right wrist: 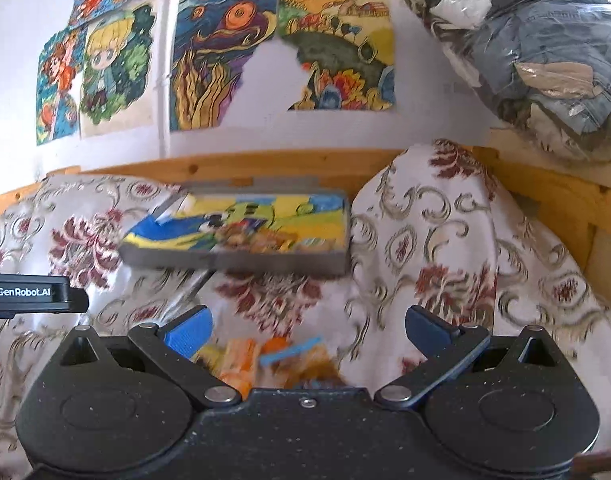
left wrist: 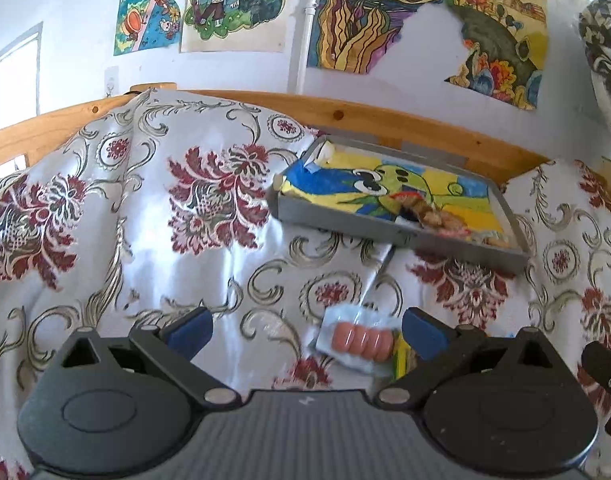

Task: Organize snacks
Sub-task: 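Withdraw both open tools from the tray back over the remaining snacks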

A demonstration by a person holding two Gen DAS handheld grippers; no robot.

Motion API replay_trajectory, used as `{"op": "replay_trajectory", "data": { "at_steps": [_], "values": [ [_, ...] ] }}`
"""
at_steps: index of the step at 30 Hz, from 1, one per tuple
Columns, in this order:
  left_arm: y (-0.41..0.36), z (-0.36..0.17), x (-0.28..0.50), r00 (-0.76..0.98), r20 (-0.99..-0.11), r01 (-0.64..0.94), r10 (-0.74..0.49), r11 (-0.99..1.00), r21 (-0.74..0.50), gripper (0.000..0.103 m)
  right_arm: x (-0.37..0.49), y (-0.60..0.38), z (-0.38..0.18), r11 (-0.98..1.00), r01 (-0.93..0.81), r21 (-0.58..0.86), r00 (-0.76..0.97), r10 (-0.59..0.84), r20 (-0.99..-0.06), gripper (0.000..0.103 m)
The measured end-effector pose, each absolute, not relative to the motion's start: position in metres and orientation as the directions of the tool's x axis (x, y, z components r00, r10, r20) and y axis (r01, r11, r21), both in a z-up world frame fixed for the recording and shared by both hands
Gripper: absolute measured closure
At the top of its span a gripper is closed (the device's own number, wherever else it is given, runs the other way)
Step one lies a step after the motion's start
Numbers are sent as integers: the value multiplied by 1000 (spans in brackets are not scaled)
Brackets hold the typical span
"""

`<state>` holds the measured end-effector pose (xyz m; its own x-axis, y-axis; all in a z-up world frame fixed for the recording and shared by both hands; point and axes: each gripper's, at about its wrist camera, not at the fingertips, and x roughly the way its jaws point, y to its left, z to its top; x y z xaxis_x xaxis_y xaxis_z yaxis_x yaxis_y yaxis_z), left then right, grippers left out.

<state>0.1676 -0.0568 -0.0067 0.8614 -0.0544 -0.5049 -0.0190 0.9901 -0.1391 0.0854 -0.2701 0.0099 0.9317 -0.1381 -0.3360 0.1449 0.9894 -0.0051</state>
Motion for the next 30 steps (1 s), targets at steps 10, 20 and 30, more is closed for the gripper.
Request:
{"op": "replay_trajectory", "data": {
  "at_steps": [10,20,30],
  "values": [
    [-43,-28,139,854,-514,20,-75,994,-112,1,62,-248,-3,987,155,-28,897,-153,-414,1],
    [-33,-46,131,816,-576,5,-40,998,-62,1,64,-238,-17,985,155,-71,843,-169,-511,1],
    [-36,-54,132,800,-599,46,-42,999,-8,1,74,-236,-24,983,156,-96,809,-183,-559,1]
  ]
}}
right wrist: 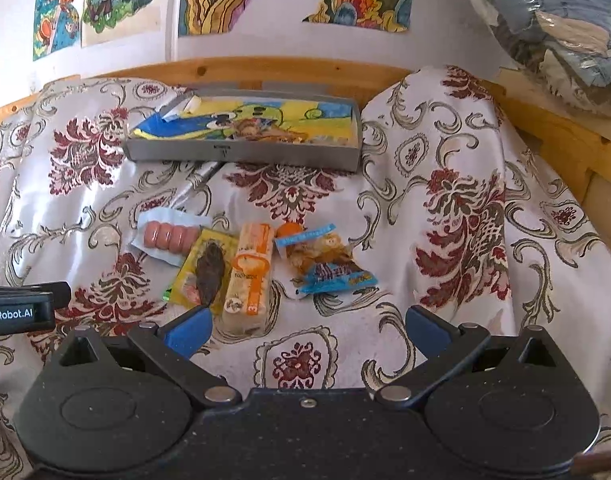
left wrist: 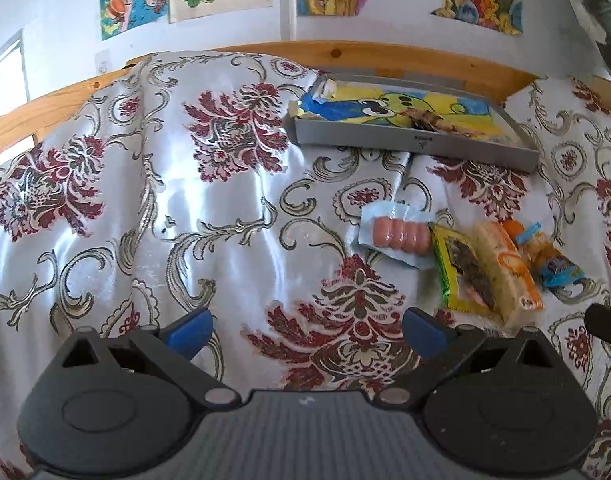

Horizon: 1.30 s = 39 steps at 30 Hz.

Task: Organize snacks
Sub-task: 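Withdraw both open tools from the tray back over the remaining snacks, then close right tool on the cream cracker pack while left tool approaches the meat stick pack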

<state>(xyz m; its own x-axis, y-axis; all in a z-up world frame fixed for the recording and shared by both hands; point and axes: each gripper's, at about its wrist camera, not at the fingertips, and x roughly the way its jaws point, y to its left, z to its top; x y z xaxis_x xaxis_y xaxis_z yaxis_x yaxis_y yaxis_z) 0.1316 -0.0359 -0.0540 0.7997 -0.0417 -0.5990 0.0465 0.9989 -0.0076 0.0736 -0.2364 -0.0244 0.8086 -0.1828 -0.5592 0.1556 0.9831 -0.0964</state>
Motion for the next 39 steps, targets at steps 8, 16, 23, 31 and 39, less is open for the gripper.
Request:
{"op": "replay_trajectory", "data": {
  "at_steps": [8,16,23,31,39],
  "values": [
    [-35,-60,135,791,-610,70,-52,997,6,1,91,-235,-34,983,148,-112,753,-185,-631,1],
    [-35,-66,145,771,-634,76,-53,997,9,1,107,-237,-41,990,117,-78,710,-138,-691,1],
    [-41,-69,161,751,-656,100,-80,995,-6,1,116,-241,-39,995,91,-46,705,-97,-703,1],
    [-54,-70,183,749,-657,140,-87,990,29,1,137,-254,-25,986,-71,-148,753,-44,-657,1],
    [-61,-75,203,741,-664,138,-97,990,10,1,166,-263,-45,991,-133,-33,690,68,-721,4]
  ]
}}
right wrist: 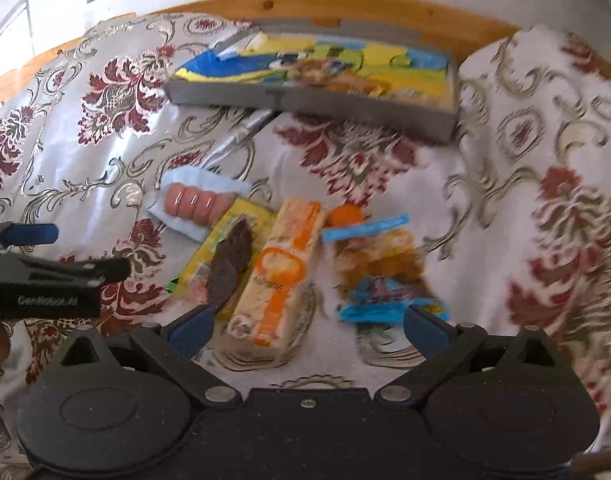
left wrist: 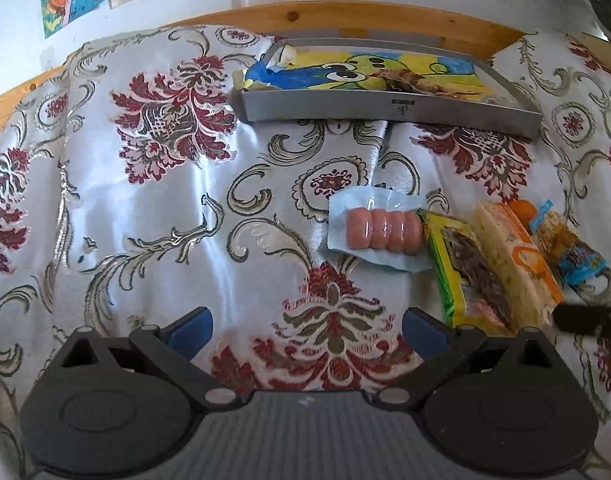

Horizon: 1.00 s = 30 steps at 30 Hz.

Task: Organize snacks
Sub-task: 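Close right tool on the cream cracker pack while left tool approaches the meat stick pack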

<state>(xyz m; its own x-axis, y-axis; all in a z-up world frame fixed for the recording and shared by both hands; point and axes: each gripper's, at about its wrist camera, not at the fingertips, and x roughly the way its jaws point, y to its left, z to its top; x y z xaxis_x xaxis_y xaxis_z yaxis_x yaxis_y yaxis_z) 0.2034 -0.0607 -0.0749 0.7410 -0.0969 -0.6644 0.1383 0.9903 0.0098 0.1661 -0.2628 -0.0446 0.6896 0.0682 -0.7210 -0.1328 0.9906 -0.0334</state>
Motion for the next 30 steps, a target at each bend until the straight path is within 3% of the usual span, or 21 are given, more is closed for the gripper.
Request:
{"op": "replay_trajectory", "data": {
  "at_steps": [6,8,10,13,21,30],
  "values": [
    [-58,-78,213,726,-677,113,-119,992,-53,1,177,-248,-61,983,-179,-48,652,82,-754,21],
    [-57,-79,213,717,-683,119,-140,990,-77,1,179,-246,-62,981,-188,-42,653,93,-752,33],
    [-56,-80,212,706,-689,130,-164,986,-102,1,179,-247,-59,981,-190,-31,656,104,-747,52],
    [-56,-82,209,698,-690,143,-189,982,-125,1,180,-250,-58,981,-192,-11,652,119,-749,63],
    [-65,-76,192,699,-665,237,-262,963,-131,1,175,-258,-45,970,-204,-130,680,44,-732,68],
    [-109,-69,173,683,-650,398,-335,916,-54,1,178,-275,-41,970,-229,-77,645,92,-759,68]
  ]
}}
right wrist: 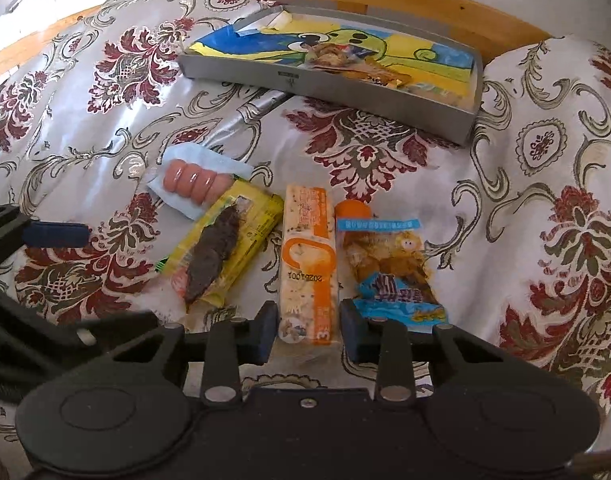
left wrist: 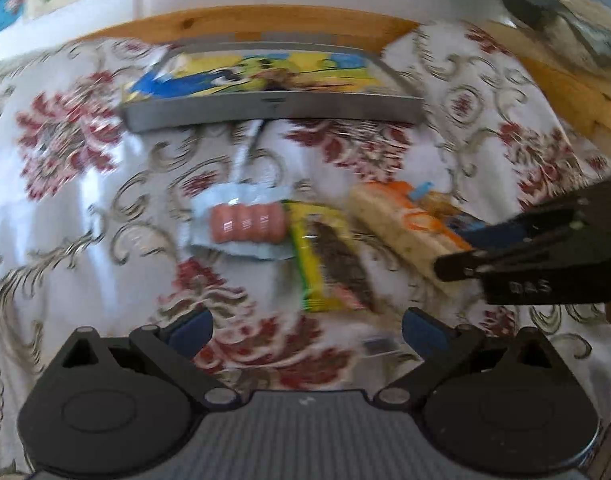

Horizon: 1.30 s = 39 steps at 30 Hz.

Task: Organize snacks
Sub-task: 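Close right tool on the cream cracker pack while left tool approaches the meat stick pack, then close left tool on the dried meat stick pack while right tool lifts the cracker pack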

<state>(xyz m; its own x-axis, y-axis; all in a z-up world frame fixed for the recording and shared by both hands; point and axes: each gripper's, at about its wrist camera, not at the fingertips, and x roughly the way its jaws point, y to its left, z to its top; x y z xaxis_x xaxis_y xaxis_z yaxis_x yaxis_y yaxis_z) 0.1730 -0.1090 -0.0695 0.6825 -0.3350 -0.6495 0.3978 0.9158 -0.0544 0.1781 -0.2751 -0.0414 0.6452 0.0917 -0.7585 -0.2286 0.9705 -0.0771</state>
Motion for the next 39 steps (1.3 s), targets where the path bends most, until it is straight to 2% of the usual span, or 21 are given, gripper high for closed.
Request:
{"op": "replay_trajectory", "data": {
  "at_steps": [8,12,22,29,32,34,39],
  "values": [
    [-152,-78,174,676,-681,453,-281,887,83,2,184,-293,-38,978,-209,19,626,149,-765,67],
    [-169,-85,180,681,-702,436,-206,885,164,15,185,-294,-37,978,-209,26,625,154,-765,67],
    [-160,-89,189,679,-720,372,-146,913,165,27,184,-294,-37,978,-208,29,624,155,-766,67],
    [-130,-86,190,676,-723,329,-143,936,122,27,180,-289,-38,976,-216,13,624,148,-767,67],
    [-124,-86,189,681,-715,338,-157,934,116,21,178,-285,-39,974,-225,4,624,147,-768,67],
    [-124,-86,189,692,-705,344,-151,929,139,16,178,-283,-40,974,-228,-1,622,145,-769,67],
    [-139,-86,187,710,-685,409,-162,888,213,13,180,-284,-41,975,-223,8,620,148,-770,67]
  ]
}}
